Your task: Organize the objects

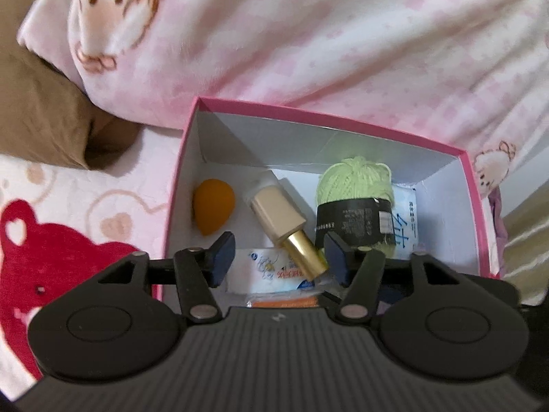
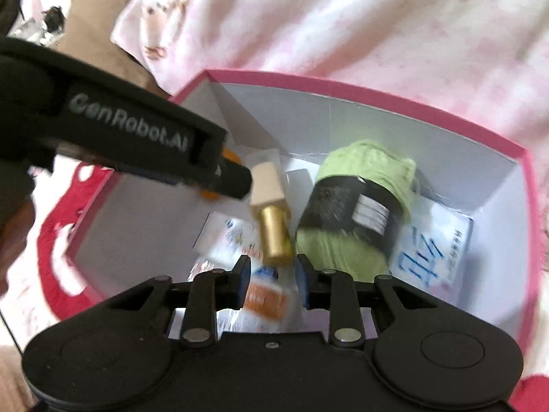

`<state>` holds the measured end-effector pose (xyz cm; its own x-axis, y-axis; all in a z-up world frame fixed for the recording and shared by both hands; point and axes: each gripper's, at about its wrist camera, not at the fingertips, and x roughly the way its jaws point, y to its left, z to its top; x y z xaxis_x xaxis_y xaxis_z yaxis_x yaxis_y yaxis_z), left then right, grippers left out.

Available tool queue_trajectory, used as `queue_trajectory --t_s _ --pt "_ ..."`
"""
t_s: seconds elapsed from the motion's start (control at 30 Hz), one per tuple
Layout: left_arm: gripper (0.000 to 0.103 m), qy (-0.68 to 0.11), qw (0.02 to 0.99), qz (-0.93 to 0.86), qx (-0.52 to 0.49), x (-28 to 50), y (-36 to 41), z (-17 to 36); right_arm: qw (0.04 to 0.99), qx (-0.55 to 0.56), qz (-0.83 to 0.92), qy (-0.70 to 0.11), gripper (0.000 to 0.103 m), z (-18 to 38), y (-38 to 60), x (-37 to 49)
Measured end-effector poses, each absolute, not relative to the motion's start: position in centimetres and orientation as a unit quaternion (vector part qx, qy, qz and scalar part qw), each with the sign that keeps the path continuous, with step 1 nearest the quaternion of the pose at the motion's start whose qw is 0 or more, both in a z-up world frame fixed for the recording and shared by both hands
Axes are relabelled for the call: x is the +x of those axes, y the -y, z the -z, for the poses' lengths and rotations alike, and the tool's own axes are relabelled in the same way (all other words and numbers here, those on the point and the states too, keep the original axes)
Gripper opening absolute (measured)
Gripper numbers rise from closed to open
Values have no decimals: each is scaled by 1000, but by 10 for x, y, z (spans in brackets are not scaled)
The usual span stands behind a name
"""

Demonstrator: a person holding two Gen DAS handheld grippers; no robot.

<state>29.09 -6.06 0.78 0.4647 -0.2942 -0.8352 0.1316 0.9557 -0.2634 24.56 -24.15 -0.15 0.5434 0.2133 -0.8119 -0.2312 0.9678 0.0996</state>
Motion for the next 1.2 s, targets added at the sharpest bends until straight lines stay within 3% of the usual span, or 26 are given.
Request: queue_trajectory --t_s 0.1,0.23,0.3,0.37,0.6,1.2 --pt "70 -501 854 126 -67 275 61 -21 895 -1 -125 -429 46 -20 254 219" --pt "82 -489 863 120 -41 244 61 -41 905 22 -127 -404 49 -43 257 190" --pt "92 -483 868 110 -36 227 57 -52 911 19 -122 -392 55 -53 255 174" --pt "95 -476 873 104 -34 211 54 -61 917 20 -118 -381 58 -62 251 159" --pt "99 -470 876 107 -17 156 45 -90 926 22 -88 -366 73 -95 241 113" --pt "99 -455 886 90 -20 71 23 -100 919 44 -5 -393 86 -113 237 44"
